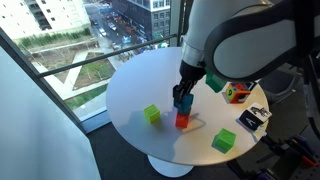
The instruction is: Pick up the blue block and put it on the gray block
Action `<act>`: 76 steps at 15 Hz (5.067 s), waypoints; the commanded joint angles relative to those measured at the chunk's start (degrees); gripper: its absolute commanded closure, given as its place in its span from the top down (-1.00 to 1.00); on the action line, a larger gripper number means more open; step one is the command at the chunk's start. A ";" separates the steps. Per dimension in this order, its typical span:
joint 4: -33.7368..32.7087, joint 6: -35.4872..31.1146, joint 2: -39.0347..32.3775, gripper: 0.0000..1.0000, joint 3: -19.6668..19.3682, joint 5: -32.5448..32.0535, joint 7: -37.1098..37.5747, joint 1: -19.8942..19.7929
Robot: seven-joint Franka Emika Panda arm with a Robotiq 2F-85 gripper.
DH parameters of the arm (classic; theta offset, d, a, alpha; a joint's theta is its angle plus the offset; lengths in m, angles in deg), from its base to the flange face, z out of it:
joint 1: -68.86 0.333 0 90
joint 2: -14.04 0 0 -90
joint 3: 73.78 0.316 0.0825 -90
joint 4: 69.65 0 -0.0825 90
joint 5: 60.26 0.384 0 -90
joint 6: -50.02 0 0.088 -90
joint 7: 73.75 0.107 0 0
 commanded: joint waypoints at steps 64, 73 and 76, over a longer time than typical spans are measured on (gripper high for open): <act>-6.05 3.85 -4.38 -0.41 -0.64 -4.63 -12.26 -1.95; -5.64 2.67 -4.91 -0.41 -0.37 -4.88 -16.33 -2.13; -5.50 2.51 -4.88 -0.41 -0.33 -4.77 -17.03 -2.19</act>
